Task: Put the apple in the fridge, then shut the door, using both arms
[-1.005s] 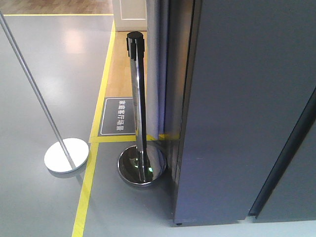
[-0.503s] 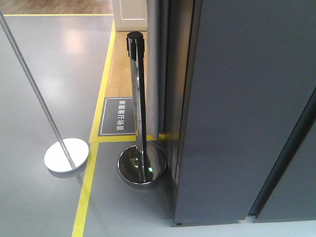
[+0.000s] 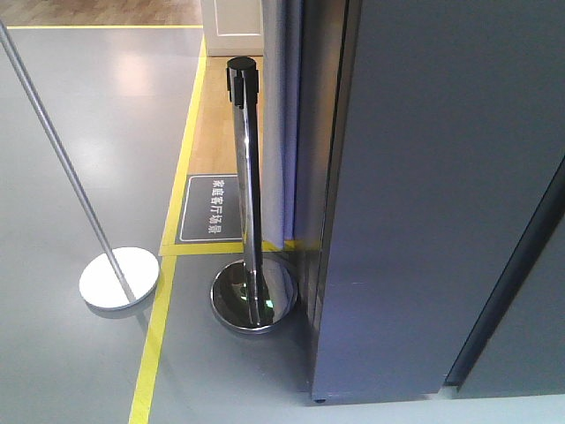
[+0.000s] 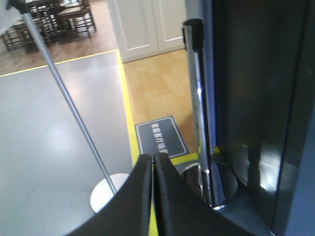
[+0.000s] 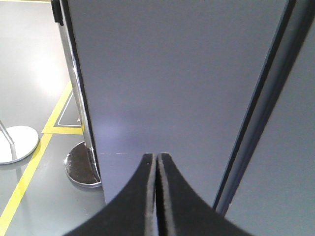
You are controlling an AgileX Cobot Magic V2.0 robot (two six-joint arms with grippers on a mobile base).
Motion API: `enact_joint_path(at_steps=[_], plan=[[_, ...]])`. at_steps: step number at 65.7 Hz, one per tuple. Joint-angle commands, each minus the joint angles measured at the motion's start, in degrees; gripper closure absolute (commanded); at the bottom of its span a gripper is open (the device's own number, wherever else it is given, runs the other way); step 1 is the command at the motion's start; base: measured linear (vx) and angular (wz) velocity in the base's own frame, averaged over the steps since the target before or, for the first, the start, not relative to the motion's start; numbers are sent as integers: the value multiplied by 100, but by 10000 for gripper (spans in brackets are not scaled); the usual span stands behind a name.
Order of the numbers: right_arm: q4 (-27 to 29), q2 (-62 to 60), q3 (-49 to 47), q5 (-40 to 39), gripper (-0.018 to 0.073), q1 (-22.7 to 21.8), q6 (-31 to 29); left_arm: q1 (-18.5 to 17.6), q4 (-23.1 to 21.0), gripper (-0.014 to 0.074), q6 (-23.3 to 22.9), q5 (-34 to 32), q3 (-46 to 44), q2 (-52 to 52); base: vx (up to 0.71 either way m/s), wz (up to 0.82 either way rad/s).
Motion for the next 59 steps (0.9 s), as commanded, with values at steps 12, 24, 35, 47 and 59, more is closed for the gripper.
enact_joint_path(at_steps=[12,24,35,47,59], plan=[[38,31,-153,-380,568,-13,-16,156,-666,602,25,-1291,1110,-629,0,0],[38,31,-153,-380,568,-13,-16,997,-2004,602,401,-2304,2049,-699,0,0],[38,31,-153,-380,568,-13,-16,1598,-2909,602,1575,-2329,2039,-699,0,0],[38,31,-153,-385,568,-13,-16,1650,-2976,602,2091,-2266,2039,-810,0,0],[38,36,-153,-385,568,-13,-16,1650,-2959,602,2074,-1857,2045,-1275,0,0]])
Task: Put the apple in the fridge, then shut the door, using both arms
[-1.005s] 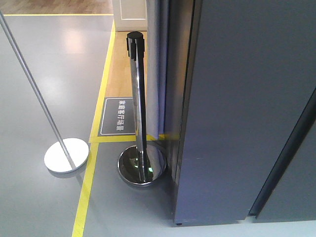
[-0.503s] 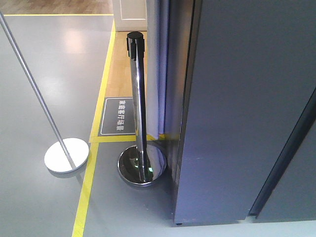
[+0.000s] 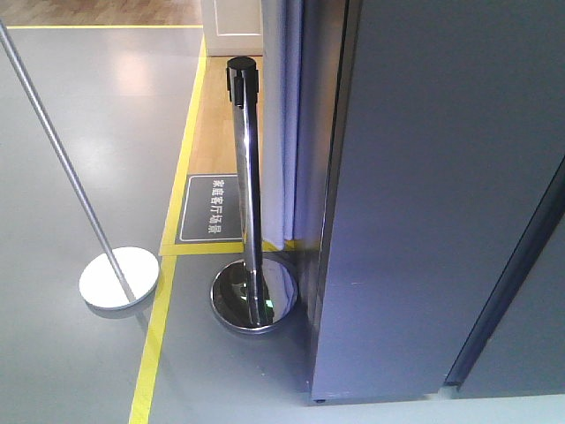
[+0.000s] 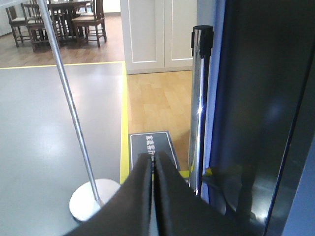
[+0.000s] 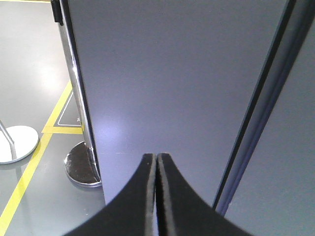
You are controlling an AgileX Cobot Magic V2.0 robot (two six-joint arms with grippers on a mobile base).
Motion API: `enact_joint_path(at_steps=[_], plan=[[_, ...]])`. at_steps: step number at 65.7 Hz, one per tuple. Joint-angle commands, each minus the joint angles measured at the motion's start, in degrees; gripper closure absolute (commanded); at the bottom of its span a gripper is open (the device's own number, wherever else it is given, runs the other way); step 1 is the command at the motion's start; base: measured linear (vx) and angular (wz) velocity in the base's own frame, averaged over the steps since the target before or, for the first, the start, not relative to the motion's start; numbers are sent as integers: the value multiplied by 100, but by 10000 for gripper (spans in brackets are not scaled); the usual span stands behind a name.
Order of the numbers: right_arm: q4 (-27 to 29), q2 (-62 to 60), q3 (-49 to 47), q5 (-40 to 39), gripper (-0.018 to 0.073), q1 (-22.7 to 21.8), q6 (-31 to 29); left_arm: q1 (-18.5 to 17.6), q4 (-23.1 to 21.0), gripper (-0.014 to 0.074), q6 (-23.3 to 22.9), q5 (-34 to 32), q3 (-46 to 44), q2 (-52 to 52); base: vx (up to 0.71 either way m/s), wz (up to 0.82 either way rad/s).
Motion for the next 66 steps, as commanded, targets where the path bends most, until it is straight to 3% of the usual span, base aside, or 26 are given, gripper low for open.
enact_joint_path(at_steps=[1,18,66], plan=[[38,36,-153,-384,568,-13,-16,7,-40,602,-8,-182,128,-127,0,0],[38,36,-153,-384,568,-13,-16,7,689,602,-978,-86,128,-132,0,0],[38,36,-153,-378,568,-13,-16,7,597,602,-927,-92,116,-121,0,0]])
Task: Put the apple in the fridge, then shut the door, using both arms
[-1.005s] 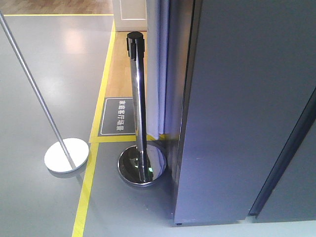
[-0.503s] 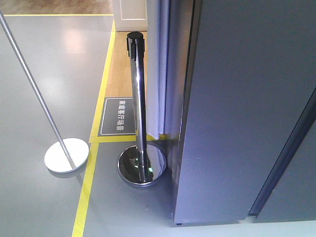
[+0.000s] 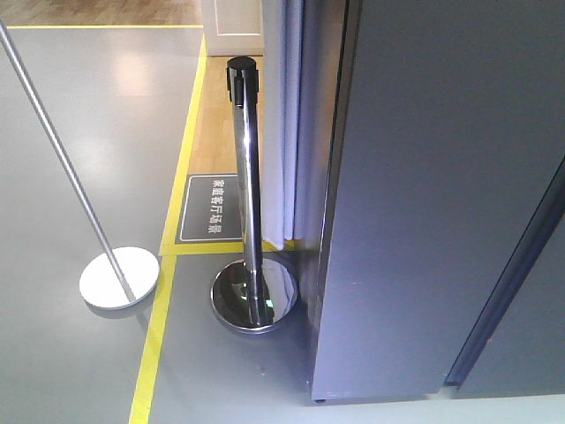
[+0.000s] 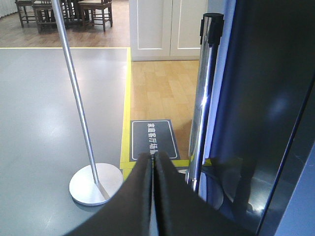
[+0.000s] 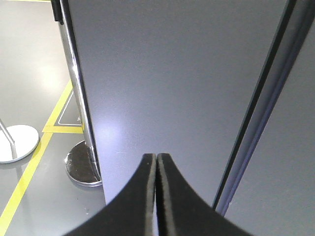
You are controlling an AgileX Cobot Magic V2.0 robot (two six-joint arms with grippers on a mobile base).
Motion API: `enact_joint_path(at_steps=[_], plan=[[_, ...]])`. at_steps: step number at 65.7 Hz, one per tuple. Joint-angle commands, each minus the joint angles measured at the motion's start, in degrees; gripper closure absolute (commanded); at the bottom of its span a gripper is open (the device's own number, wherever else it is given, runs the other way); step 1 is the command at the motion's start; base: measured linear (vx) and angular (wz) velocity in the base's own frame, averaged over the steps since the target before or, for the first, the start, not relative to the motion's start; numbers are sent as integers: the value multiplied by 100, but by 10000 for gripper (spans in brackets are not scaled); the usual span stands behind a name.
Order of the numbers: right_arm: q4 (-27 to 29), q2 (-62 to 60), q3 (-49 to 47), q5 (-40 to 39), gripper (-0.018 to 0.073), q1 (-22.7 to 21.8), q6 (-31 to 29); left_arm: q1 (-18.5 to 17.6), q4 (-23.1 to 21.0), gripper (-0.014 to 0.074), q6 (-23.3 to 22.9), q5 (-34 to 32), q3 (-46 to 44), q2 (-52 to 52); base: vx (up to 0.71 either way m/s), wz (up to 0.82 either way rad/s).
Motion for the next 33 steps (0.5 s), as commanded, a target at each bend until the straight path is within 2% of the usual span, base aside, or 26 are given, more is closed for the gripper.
enact_joint_path(at_steps=[1,33], plan=[[33,36,-153,-392,568,-13,-16,-5,-36,602,-24,-382,116,-78,0,0],[33,36,-153,-392,568,-13,-16,-5,-36,602,-24,-382,116,-78,0,0]])
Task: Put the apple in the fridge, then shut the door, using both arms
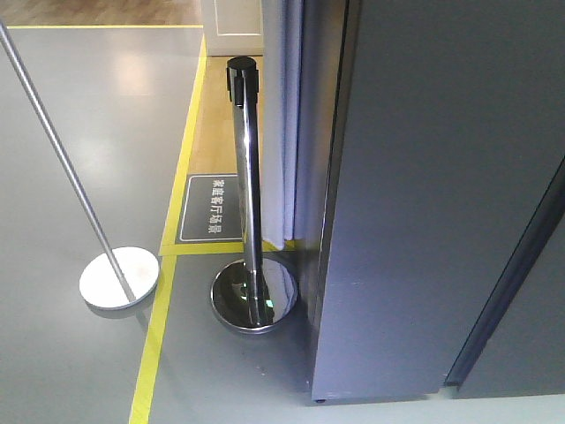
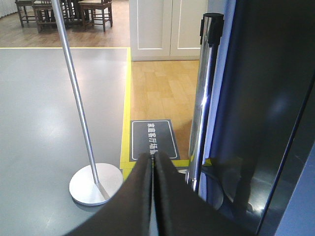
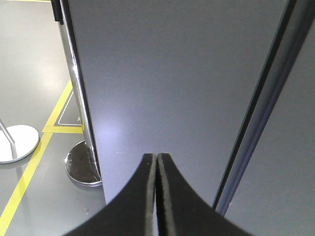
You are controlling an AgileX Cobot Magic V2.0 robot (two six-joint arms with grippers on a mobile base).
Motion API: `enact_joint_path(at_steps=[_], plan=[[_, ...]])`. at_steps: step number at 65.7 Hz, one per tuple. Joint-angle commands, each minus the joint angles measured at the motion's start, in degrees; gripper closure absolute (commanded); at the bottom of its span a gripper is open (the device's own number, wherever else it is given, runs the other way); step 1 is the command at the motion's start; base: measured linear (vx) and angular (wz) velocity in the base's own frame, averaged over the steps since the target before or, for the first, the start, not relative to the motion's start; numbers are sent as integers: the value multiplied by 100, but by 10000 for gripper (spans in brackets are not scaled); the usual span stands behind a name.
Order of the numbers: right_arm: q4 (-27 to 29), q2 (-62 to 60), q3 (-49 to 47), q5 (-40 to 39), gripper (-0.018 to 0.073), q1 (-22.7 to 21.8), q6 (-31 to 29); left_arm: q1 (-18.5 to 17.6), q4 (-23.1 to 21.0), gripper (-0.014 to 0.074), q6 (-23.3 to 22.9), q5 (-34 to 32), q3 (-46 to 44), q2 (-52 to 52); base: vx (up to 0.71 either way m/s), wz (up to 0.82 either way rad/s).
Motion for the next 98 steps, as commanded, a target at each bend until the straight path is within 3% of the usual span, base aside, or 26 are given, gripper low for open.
enact_joint_path(at_steps=[1,13,24,37,50,98], plan=[[33,36,-153,-392,568,-13,-16,-5,-36,602,-24,-382,116,-78,0,0],[-402,-362,220,-490,568,-13,27,-5,-36,602,-24,-382,116,-78,0,0],[-747,-1092,1264,-1023,568,-13,281,-5,-36,602,-24,-382,116,-78,0,0],[-899,-2197,2435,-1052,568,-13,660,-5,-36,602,-24,-382,116,-78,0,0],[-1155,-2355,2436,-934,568,-13,742,-5,-36,602,-24,-382,116,-78,0,0],[-1140,-2355,2430,-1028,568,-13,758,-5,-36,602,-24,-382,116,-78,0,0]])
